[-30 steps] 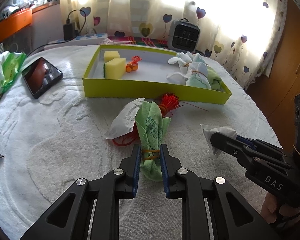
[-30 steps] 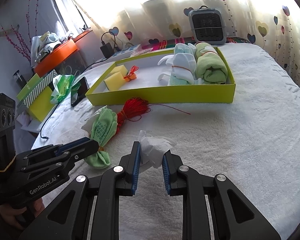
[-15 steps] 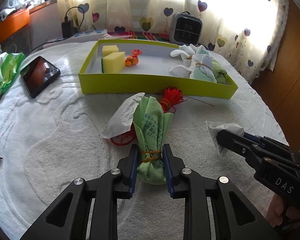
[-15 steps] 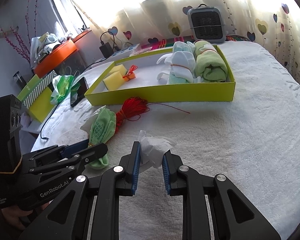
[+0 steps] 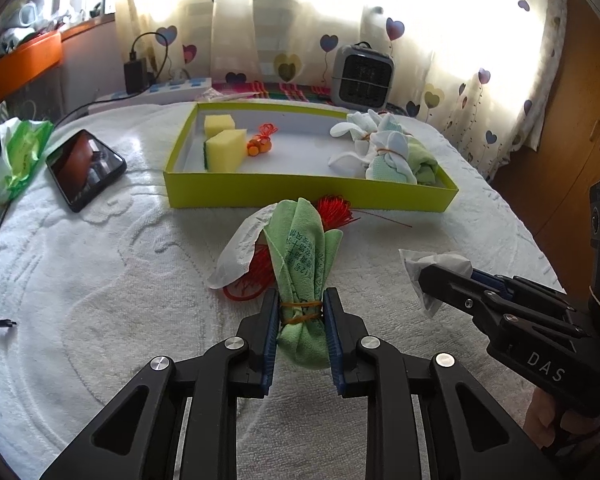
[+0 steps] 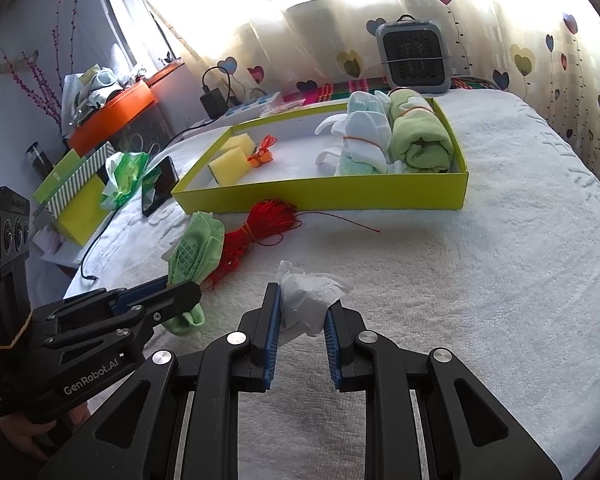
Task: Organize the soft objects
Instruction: 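Lift the green bundle with the left tool while the right tool lifts the tissue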
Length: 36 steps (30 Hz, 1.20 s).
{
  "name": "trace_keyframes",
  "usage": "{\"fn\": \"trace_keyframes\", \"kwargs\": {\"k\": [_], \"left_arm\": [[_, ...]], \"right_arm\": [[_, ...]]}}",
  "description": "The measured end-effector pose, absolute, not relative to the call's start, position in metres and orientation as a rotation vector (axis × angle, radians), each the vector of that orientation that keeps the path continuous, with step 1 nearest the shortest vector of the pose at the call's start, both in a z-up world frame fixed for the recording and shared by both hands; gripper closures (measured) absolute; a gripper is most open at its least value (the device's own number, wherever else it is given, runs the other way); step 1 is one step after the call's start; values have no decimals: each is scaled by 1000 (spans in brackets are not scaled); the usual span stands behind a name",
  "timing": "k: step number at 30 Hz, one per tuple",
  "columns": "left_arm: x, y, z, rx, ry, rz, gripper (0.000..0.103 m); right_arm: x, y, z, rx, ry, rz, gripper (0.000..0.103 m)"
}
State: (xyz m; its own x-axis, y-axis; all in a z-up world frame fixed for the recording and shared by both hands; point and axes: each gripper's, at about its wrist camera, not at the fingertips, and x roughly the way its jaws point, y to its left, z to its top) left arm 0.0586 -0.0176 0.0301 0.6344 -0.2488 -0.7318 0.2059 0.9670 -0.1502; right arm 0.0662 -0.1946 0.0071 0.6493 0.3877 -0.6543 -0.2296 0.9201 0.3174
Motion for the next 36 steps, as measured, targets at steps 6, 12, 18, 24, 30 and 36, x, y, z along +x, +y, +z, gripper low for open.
{"fn": "trace_keyframes", "kwargs": {"k": [6,12,18,24,30,36], "left_arm": [[54,-16,43,-57,810,-270,84],[56,-14,38,-64,830,-274,84],[65,-16,22,-67,882,-265,70],[72,-22,15,-17,897,-242,66],[73,-25,8,27,912,-204,66],[72,-23,9,21,905,-196,77]], "right_arm": [[62,-193,15,203,769,347,82],[60,-191,17,198,760,344,82],[61,-192,16,200,763,339,82],[62,-192,14,204,771,337,82],[63,-192,13,206,772,341,82],[63,-192,13,208,773,338,82]]}}
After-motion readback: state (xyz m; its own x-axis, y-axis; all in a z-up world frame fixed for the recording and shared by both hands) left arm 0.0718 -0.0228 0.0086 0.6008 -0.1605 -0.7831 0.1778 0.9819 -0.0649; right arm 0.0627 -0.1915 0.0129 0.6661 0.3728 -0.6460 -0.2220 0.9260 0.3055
